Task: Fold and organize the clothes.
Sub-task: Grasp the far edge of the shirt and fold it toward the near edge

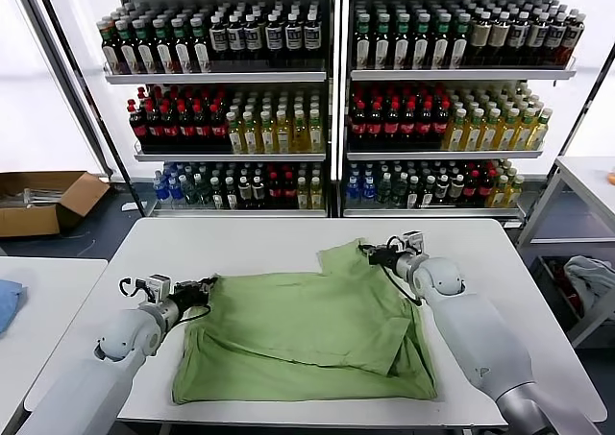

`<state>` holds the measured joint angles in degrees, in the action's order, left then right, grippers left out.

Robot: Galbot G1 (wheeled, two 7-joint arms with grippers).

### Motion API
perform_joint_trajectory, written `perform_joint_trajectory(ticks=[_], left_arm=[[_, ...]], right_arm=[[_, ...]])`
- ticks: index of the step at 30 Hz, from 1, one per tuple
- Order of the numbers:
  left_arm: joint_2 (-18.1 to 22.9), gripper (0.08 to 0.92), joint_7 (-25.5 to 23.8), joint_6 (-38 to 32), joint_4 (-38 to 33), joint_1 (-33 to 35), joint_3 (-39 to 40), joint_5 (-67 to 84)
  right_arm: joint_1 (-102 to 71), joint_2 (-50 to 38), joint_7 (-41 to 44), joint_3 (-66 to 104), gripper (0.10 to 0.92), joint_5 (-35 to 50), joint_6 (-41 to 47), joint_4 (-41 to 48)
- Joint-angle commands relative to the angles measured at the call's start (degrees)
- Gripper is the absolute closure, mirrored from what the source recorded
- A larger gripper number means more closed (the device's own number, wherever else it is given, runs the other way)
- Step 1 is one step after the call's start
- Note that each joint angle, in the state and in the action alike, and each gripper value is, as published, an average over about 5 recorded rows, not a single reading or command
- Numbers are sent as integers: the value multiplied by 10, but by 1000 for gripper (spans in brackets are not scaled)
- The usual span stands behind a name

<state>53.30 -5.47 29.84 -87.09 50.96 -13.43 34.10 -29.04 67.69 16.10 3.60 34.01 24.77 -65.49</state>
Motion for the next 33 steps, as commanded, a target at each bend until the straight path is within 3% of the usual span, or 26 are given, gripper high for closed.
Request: perform_joint_trajectory(ticks=[1,18,25,33], left_arm=[[-8,901,12,-36,-91,23,-37,23],[-41,906,57,-25,-283,200,-164,52],[-40,906,79,0,-352,320,-226,56],[-30,906,61,5,-359,416,-266,32]], right_arm=[[-95,-8,-23,78,919,59,-1,-166],[-396,-72,-46,253,919,140,16,-498],[-541,-65,-38,330,919,143,14,-573],[-648,-49,-20,354,919,89,-6,-591]])
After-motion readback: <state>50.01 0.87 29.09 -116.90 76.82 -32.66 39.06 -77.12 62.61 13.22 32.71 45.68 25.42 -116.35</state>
